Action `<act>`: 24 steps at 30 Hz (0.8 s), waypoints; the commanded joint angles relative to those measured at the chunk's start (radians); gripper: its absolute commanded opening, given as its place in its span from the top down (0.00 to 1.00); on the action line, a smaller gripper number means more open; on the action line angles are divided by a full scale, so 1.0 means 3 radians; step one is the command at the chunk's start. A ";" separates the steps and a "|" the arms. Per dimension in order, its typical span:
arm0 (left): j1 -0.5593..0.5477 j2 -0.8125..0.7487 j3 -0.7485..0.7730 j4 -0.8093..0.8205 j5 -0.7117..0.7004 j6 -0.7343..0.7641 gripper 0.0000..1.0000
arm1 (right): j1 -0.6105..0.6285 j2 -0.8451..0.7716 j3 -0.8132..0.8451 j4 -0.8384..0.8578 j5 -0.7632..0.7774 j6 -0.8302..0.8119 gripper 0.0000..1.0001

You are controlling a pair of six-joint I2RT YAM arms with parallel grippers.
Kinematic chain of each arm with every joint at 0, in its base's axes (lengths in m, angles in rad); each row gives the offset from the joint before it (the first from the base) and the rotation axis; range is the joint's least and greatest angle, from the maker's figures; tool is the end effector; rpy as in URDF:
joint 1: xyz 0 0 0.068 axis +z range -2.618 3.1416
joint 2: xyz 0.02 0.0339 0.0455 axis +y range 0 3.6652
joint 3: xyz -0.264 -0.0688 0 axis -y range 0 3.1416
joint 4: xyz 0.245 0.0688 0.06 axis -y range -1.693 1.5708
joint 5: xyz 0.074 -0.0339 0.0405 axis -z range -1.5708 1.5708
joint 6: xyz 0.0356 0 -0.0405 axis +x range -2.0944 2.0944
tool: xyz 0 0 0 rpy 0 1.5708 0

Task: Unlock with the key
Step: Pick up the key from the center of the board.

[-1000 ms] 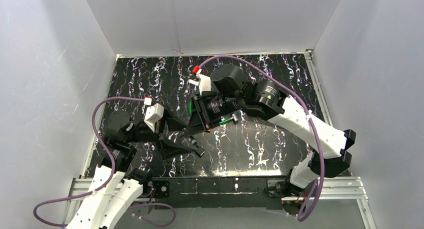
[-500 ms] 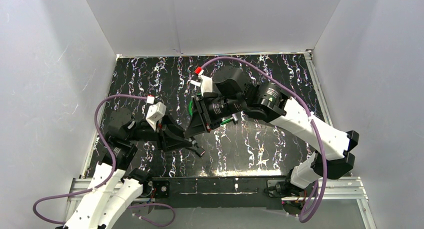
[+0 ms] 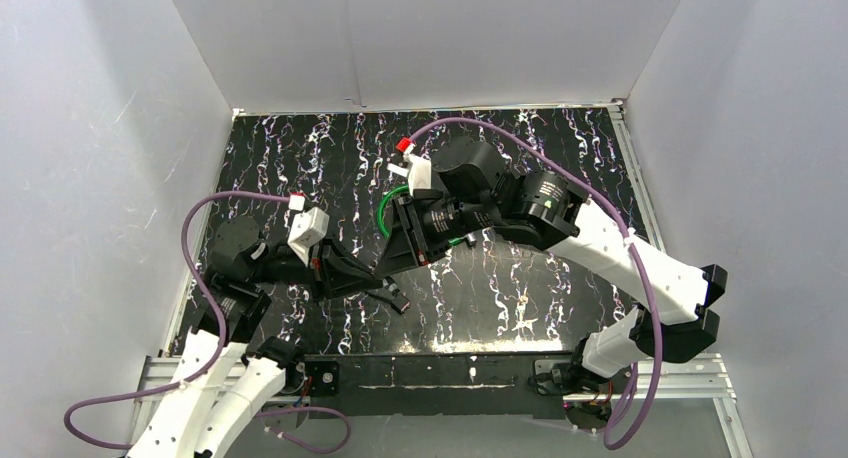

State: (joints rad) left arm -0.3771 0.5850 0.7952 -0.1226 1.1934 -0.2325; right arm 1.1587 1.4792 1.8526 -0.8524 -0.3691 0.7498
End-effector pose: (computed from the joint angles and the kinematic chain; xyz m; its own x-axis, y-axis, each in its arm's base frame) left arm 0.0936 -0.0727 0.3767 -0.1505 -0.0317 -0.9881 0.9886 -0.0059 -0.1504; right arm 0.1073 0.2775 0.4722 -0.8049 -0.2544 -0.5361 -0.5934 0.3465 0.7265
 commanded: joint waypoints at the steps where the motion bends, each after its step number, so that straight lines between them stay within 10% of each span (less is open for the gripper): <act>1: -0.0016 -0.0029 0.0166 -0.0021 -0.0013 0.0053 0.98 | 0.0012 -0.0139 -0.0085 0.0208 -0.0010 0.0025 0.99; 22: -0.0016 -0.0025 0.0199 -0.0352 0.0057 0.0269 0.84 | 0.0008 -0.0320 -0.0227 0.0260 0.0040 0.0040 0.99; 24: -0.0016 -0.0030 0.0157 -0.0257 0.0057 0.0158 0.63 | 0.0008 -0.0299 -0.0216 0.0265 0.0017 0.0039 0.99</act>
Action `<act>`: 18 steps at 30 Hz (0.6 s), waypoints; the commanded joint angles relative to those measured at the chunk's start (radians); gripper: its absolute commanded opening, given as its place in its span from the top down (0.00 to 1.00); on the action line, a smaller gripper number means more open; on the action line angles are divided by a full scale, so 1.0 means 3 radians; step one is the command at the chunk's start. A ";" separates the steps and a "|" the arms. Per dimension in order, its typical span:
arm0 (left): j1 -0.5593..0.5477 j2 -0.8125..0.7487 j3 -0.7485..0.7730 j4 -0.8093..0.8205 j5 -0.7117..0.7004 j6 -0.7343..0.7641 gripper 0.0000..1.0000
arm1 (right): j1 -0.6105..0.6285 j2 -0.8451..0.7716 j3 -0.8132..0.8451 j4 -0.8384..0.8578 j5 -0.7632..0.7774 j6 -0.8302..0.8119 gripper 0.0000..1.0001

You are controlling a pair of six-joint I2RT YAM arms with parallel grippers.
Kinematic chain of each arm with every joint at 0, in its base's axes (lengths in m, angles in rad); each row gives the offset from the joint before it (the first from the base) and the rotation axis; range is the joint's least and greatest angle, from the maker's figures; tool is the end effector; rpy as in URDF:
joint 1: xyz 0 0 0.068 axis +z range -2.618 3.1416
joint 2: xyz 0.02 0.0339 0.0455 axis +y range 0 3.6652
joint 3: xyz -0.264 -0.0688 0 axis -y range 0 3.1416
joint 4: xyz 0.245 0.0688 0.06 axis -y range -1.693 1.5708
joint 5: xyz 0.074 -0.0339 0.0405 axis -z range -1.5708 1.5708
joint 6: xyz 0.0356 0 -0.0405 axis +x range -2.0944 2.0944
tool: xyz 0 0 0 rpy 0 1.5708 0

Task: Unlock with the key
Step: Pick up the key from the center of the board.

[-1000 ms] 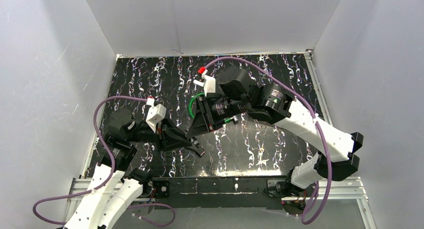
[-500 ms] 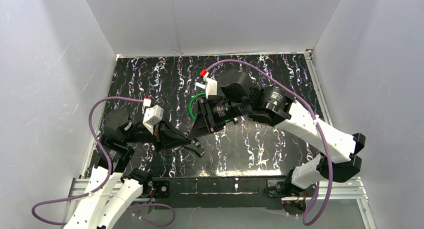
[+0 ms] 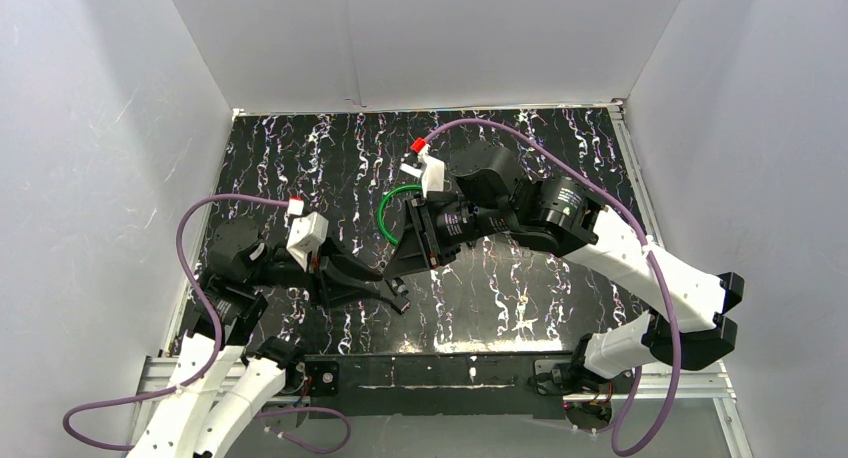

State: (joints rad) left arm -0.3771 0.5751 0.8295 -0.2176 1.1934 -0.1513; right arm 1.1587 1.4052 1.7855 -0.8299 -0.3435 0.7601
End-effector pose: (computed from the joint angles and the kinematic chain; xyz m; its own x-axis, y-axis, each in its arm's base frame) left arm 0.0878 -0.0704 0.3800 -0.1168 -0.0135 -0.9931 0.9932 -0.0015 -0.1168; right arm 0.1006 0.2600 0.4738 -0.8043 -0.2203 -0.5519 -0.5934 0.3463 0.7266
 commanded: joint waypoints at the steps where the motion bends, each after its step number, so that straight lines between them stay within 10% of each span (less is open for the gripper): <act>1: -0.0019 -0.0012 0.0004 0.0126 0.0042 -0.0178 0.50 | 0.0008 -0.0035 0.0036 0.0176 -0.0079 0.0007 0.99; 10: -0.0016 -0.0070 -0.0167 0.0333 -0.0191 -0.0177 0.20 | 0.0009 0.0022 0.0144 0.0123 -0.0112 -0.0013 0.99; 18: -0.0020 -0.0028 -0.0319 0.0615 0.0046 -0.0332 0.22 | 0.0008 0.0069 0.0236 0.0133 -0.0134 -0.0012 0.99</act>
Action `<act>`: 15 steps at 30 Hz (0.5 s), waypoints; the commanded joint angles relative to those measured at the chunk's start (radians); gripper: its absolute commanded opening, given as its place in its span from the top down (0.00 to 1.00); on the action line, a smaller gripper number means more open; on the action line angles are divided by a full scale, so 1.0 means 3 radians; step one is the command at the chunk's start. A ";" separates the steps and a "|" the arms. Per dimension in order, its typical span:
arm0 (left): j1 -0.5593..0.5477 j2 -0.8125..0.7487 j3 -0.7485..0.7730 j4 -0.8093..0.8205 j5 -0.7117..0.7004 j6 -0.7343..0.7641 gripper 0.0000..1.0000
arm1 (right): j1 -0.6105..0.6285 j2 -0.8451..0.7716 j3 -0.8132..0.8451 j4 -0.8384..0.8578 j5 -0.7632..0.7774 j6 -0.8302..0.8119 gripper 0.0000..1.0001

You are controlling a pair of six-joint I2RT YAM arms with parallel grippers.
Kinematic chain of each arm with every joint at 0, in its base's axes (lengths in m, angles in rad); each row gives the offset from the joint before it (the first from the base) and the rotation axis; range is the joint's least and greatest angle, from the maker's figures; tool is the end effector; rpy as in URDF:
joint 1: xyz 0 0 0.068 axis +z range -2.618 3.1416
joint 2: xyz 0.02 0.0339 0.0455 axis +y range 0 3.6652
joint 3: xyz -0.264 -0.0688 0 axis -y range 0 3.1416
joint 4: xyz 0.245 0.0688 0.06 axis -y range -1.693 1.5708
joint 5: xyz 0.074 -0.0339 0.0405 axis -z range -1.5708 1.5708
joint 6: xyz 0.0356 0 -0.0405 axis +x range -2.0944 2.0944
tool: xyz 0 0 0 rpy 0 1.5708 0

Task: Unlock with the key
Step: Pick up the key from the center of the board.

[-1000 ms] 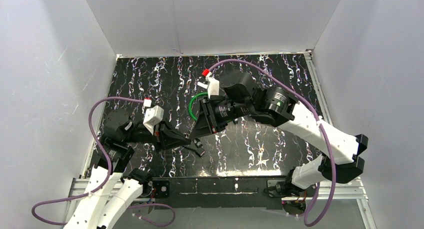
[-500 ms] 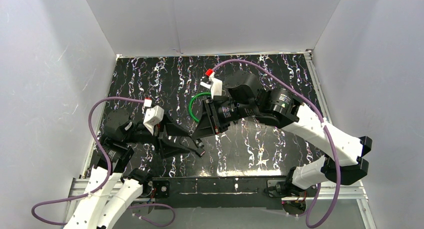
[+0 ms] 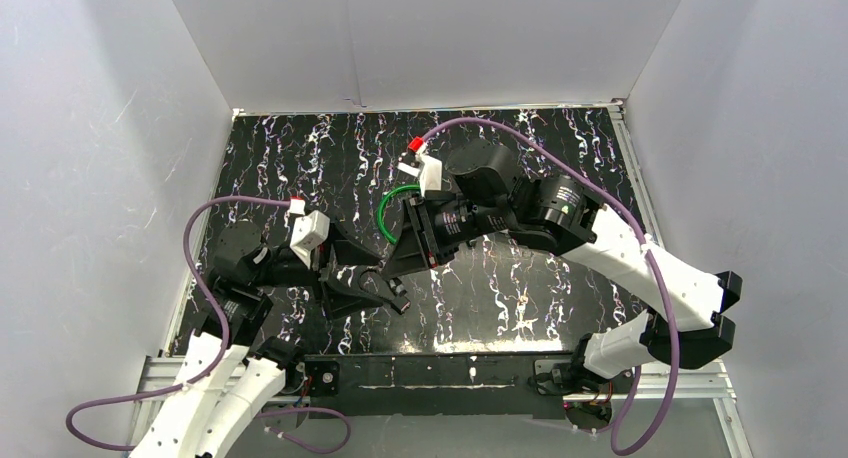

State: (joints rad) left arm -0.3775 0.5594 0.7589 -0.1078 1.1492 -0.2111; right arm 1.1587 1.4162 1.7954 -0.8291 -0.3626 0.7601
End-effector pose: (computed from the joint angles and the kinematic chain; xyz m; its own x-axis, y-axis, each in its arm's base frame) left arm 0.0928 -0.0717 0.3691 -0.1254 -0.0425 -0.9912 0.9912 0.0374 -0.1270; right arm 0.1011 0.2628 0.4741 -0.8047 -0.2324 -0.5464 -0.5936 0.3338 0.7322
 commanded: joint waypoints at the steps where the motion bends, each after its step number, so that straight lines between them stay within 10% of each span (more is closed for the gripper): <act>1: -0.0027 0.0029 -0.0103 0.0288 0.0227 -0.0159 0.22 | 0.0008 0.0046 0.0222 0.0138 -0.0081 -0.0011 0.99; 15: -0.0046 0.0168 -0.0106 0.0915 0.0498 -0.0407 0.36 | -0.0013 0.0157 0.0379 0.0121 -0.0127 -0.0074 0.99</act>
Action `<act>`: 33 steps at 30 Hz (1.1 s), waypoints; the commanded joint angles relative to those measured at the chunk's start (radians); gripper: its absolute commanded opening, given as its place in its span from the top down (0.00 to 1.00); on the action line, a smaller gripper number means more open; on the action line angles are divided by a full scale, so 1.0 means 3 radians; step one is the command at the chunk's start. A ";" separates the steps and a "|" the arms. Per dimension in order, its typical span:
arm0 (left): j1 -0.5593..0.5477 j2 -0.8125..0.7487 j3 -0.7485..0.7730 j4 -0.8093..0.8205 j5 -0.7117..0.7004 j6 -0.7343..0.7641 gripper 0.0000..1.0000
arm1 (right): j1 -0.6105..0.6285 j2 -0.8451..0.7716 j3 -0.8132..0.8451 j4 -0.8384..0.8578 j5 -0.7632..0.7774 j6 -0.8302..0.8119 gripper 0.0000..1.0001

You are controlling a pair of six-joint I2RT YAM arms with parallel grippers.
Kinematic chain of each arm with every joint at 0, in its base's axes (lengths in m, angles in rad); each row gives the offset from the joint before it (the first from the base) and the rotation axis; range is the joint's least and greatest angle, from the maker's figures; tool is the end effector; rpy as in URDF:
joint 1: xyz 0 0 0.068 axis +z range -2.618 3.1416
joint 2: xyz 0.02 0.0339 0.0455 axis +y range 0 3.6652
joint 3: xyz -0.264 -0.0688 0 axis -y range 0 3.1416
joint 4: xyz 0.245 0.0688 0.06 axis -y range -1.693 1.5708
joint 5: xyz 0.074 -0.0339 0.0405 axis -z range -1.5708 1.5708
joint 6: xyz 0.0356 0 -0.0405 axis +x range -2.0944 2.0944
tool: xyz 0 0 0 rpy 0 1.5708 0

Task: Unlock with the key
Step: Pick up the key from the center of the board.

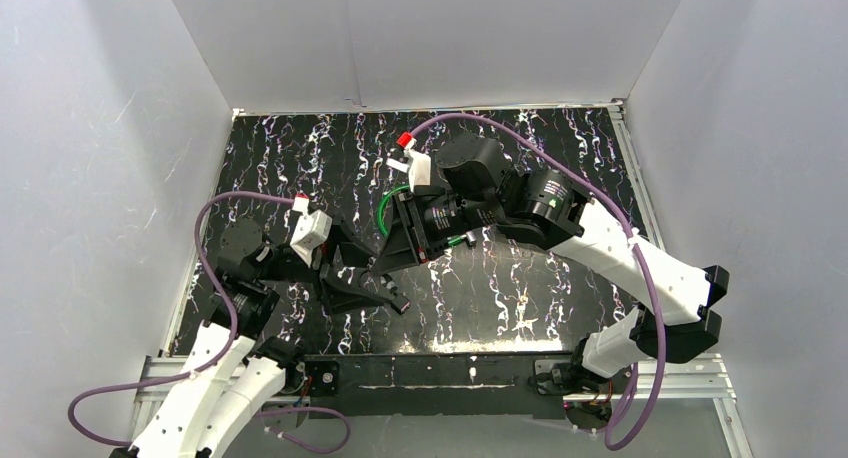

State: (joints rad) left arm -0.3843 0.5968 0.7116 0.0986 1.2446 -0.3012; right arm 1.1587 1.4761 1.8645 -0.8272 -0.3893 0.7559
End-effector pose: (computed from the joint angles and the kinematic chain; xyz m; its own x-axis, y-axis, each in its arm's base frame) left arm 0.1001 -0.0769 0.3676 -0.1028 -0.0610 -0.9928 0.9926 -0.0713 -0.0984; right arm 0.1061 0.2765 0.4792 -0.7997 -0.2450 -0.5481 -0.6003 0.3076 0.7383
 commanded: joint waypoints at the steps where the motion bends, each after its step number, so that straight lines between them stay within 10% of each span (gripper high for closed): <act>1: -0.0025 0.0054 0.0064 0.0216 0.0208 -0.0106 0.40 | -0.0024 -0.0058 0.0124 0.0119 -0.0028 -0.0063 0.99; 13: -0.0026 -0.0086 0.0115 -0.0264 0.0124 0.0244 0.82 | -0.0060 -0.0235 -0.0195 0.0309 -0.0078 -0.0004 0.99; 33: -0.0025 -0.0076 0.0310 -0.0918 -0.0307 0.0694 1.00 | -0.0063 -0.0475 -0.0547 0.0457 -0.0031 0.0081 0.99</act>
State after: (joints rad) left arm -0.3885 0.5747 0.7605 -0.0853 1.1912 -0.1677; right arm 1.1427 1.3712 1.7130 -0.7460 -0.3954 0.7811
